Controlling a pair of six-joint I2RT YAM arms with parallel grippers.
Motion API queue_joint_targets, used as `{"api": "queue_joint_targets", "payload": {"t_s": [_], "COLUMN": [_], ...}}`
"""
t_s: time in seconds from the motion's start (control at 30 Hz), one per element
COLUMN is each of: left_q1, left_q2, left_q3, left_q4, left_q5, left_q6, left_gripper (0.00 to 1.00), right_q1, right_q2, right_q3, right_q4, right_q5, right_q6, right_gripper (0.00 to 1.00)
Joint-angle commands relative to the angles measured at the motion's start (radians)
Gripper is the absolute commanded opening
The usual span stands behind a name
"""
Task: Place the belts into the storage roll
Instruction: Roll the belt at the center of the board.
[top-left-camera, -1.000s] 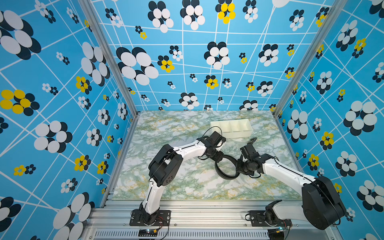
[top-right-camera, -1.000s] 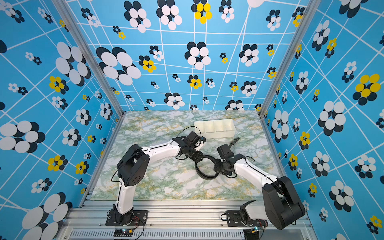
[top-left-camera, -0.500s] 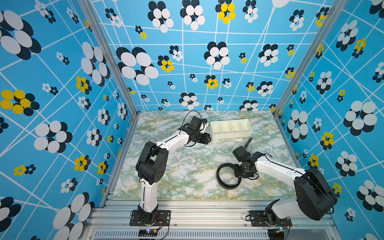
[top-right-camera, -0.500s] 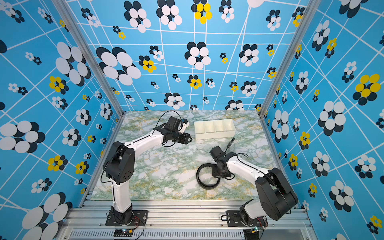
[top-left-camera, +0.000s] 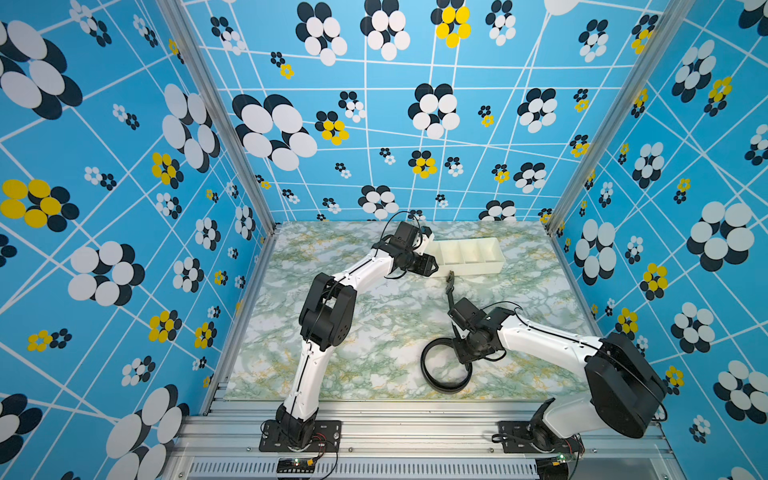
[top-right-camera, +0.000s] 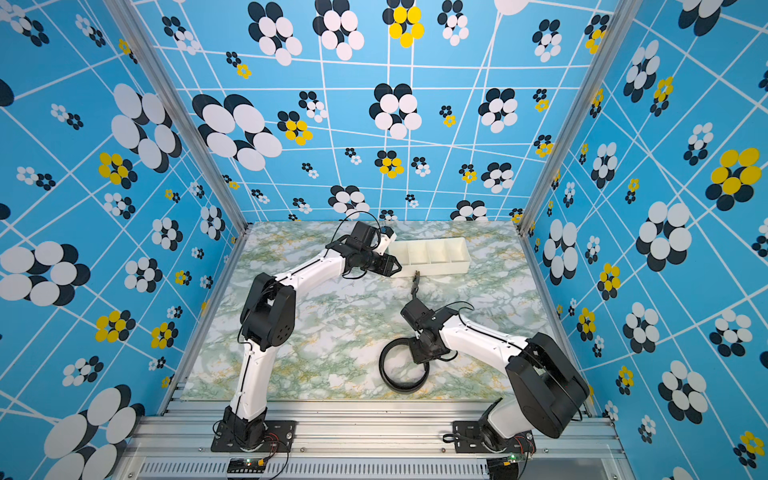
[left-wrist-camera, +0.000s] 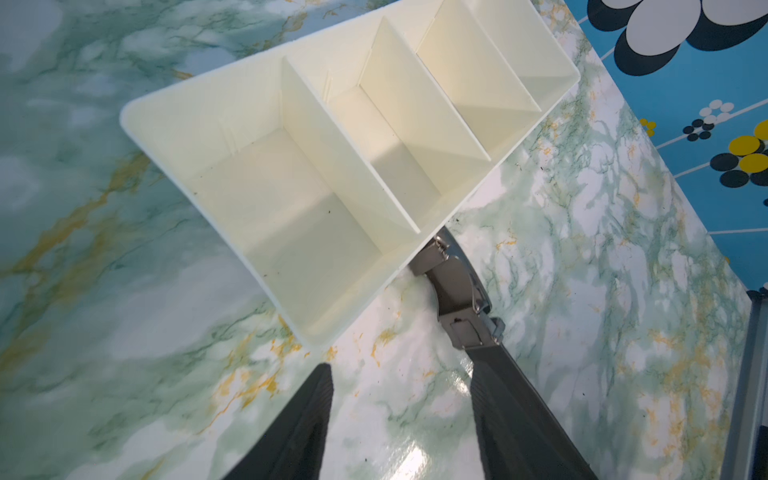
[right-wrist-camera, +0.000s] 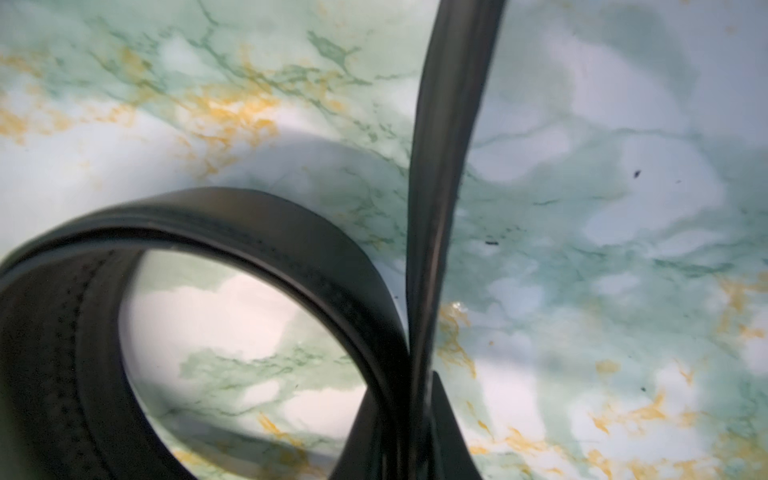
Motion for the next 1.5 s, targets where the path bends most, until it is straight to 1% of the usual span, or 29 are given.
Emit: {"api": "queue_joint_targets", "payload": {"t_s": [0.0,0.1,0.23,0.33,0.43,0.57,0.67,0.8,1.0,1.07,1.27,1.37,1.47], "left_q1": [-0.032,-0.06,-0.118,-0.147,-0.151,-0.151,-0.142,-0.126,-0.117,-0.115,-0.115,-0.113,-0.1], "left_q2": [0.042,0.078,0.097,0.114,0.125,0.115,0.104,0.076,0.018,0.012,0.004,-0.036,-0.089], "left_q3": [0.104,0.166,0.177,0.173,0.149,0.088,0.044,-0.039,-0.111,-0.114,-0.144,-0.217,-0.321], "left_q4": [-0.091,-0.132,-0.196,-0.247,-0.294,-0.333,-0.363,-0.363,-0.386,-0.415,-0.514,-0.509,-0.46], "left_q5": [0.023,0.021,-0.063,-0.156,-0.206,-0.317,-0.351,-0.327,-0.239,-0.217,-0.235,-0.22,-0.146], "left_q6": [0.093,0.135,0.223,0.256,0.26,0.242,0.21,0.164,0.065,0.04,-0.015,-0.061,-0.146], "left_gripper": [0.58,0.59,0.59,0.59,0.58,0.58,0.57,0.56,0.55,0.55,0.54,0.54,0.54], "right_q1": [0.003,0.002,0.001,0.001,-0.001,-0.02,-0.033,-0.056,-0.09,-0.098,-0.139,-0.146,-0.147], "right_q2": [-0.067,-0.119,-0.119,-0.093,-0.081,-0.059,-0.052,-0.042,0.082,0.129,0.208,0.225,0.235], "right_q3": [-0.03,-0.071,-0.073,-0.053,-0.04,-0.029,-0.025,-0.01,0.073,0.105,0.155,0.17,0.174], "right_q4": [-0.001,0.04,0.03,-0.001,-0.004,0.006,0.037,0.072,0.087,0.098,0.174,0.203,0.231], "right_q5": [-0.007,-0.051,-0.045,0.009,0.071,0.153,0.19,0.246,0.304,0.307,0.258,0.25,0.251], "right_q6": [-0.054,-0.062,-0.059,-0.053,-0.023,0.042,0.083,0.137,0.176,0.179,0.22,0.225,0.232], "right_gripper": [0.01,0.0,0.0,0.0,0.0,0.0,0.0,0.0,0.0,0.0,0.0,0.0,0.0]}}
